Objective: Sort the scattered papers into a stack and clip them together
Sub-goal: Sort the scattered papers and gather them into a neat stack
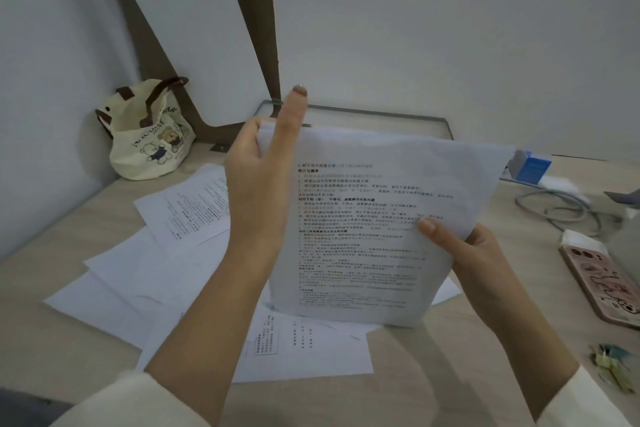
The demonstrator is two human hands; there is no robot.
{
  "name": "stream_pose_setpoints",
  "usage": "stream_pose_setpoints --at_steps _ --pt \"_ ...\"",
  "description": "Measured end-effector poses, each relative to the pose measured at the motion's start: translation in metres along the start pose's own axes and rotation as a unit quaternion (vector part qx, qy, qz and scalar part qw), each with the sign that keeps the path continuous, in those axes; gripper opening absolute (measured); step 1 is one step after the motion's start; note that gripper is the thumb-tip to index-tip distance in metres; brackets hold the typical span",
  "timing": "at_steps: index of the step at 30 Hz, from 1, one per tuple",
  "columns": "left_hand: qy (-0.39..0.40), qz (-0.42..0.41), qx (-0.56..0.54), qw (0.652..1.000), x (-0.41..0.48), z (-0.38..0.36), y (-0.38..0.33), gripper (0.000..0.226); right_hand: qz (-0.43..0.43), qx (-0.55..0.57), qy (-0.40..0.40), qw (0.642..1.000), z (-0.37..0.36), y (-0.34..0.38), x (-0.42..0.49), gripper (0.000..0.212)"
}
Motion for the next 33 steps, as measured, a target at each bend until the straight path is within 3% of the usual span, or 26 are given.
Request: stream_pose_setpoints --at_steps 5,9,15,21,27,33 --pt "0.001 0.019 0.027 0.999 0.008 0.0 0.009 0.015 -0.02 -0.006 0.0 1.0 0.0 -0.011 -0.004 0.031" --pt "0.044 -0.003 0.006 0.999 -0.002 -0.001 0.008 0.023 -0.036 -0.002 -0.011 0.999 -0.001 -0.022 -0.01 0.032" --pt "0.116 -0.007 -0.043 0.992 -0.03 0.001 0.032 0.02 0.01 0.015 -0.043 0.999 0.008 -0.008 -0.016 0.029" --pt "0.153 0.1 -0.004 0.983 -0.076 0.003 0.101 0.034 -0.069 -0.012 -0.085 0.994 0.022 -0.055 -0.034 0.024" --pt "0.137 0.118 0.022 0.983 -0.081 -0.011 0.109 0.022 -0.042 -0.015 -0.128 0.991 0.032 -0.056 -0.034 0.02" --pt "0.184 0.158 0.058 0.968 -0.086 -0.041 0.117 0.014 -0.03 -0.1 -0.19 0.976 0.08 -0.035 -0.043 0.017"
Point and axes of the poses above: each hand's wrist, its own x-axis towards the middle knuckle, its own z-axis out of the back of the hand, y = z × x, the point moved 6 cm from there along x, towards the middle knuckle, and after that the axes turned 3 degrees about x, right-handed, at the moved point
